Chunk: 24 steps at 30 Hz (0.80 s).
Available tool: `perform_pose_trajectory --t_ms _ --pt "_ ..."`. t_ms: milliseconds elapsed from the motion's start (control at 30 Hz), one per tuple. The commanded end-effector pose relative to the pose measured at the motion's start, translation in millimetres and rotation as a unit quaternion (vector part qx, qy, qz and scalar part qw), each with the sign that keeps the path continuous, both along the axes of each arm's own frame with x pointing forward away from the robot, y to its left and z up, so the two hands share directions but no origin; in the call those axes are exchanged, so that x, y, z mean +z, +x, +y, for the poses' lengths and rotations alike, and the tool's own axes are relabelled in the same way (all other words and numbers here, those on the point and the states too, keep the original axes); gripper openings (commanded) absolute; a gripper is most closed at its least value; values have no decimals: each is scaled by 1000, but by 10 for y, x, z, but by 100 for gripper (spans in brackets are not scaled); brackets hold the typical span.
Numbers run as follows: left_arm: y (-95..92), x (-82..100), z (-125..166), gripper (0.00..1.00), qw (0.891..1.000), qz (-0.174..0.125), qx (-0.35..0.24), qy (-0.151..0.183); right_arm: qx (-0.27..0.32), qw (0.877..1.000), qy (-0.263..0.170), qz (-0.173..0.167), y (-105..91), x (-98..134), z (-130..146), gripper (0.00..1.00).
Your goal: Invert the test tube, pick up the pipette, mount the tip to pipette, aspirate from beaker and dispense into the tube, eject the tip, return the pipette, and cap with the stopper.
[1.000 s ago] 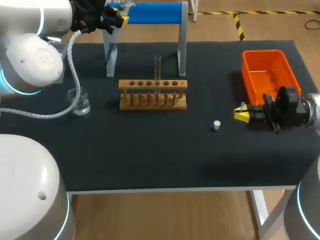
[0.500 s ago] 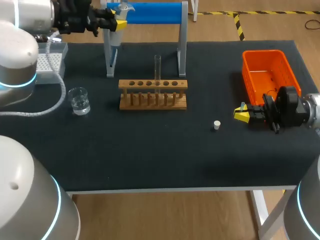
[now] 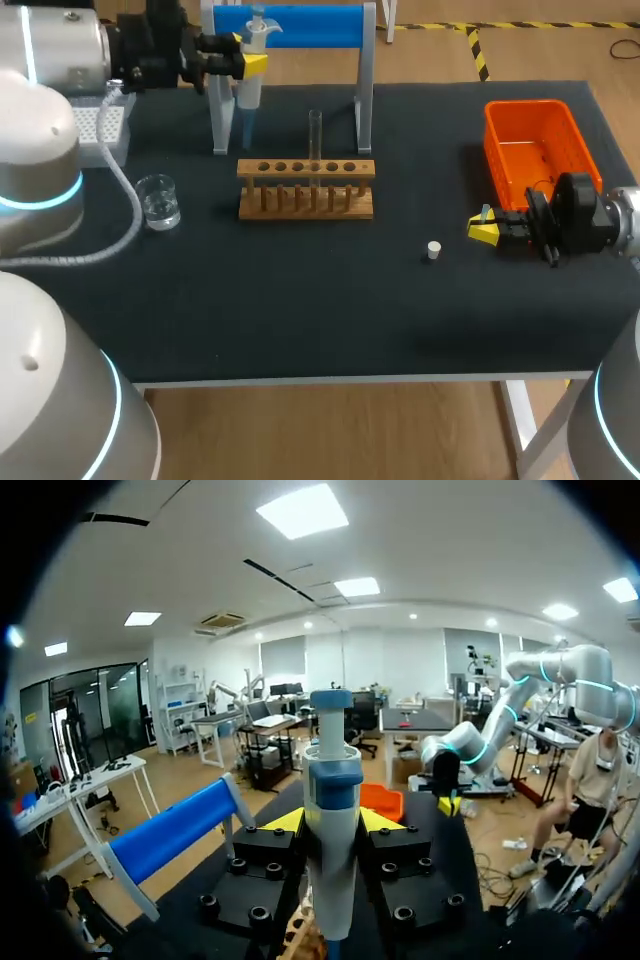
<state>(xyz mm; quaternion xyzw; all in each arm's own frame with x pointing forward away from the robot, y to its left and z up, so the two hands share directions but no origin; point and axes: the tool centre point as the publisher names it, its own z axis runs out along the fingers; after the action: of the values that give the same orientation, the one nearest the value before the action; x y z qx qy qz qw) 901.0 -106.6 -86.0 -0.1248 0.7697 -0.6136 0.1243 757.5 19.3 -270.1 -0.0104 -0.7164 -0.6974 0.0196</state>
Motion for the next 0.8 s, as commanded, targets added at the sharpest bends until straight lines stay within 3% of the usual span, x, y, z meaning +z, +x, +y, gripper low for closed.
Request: perform_pose_trajectory --t_ms 33,267,800 --pt "-325 68 -104 0 997 -10 75 -8 1 1000 0 0 -4 -1 -10 0" --pt "-503 274 -419 0 998 -3 52 -40 1 1000 0 0 -4 -1 -10 0" --pt "-694 609 -1059 0 998 4 -2 -57 1 1000 0 0 -4 -1 -10 0"
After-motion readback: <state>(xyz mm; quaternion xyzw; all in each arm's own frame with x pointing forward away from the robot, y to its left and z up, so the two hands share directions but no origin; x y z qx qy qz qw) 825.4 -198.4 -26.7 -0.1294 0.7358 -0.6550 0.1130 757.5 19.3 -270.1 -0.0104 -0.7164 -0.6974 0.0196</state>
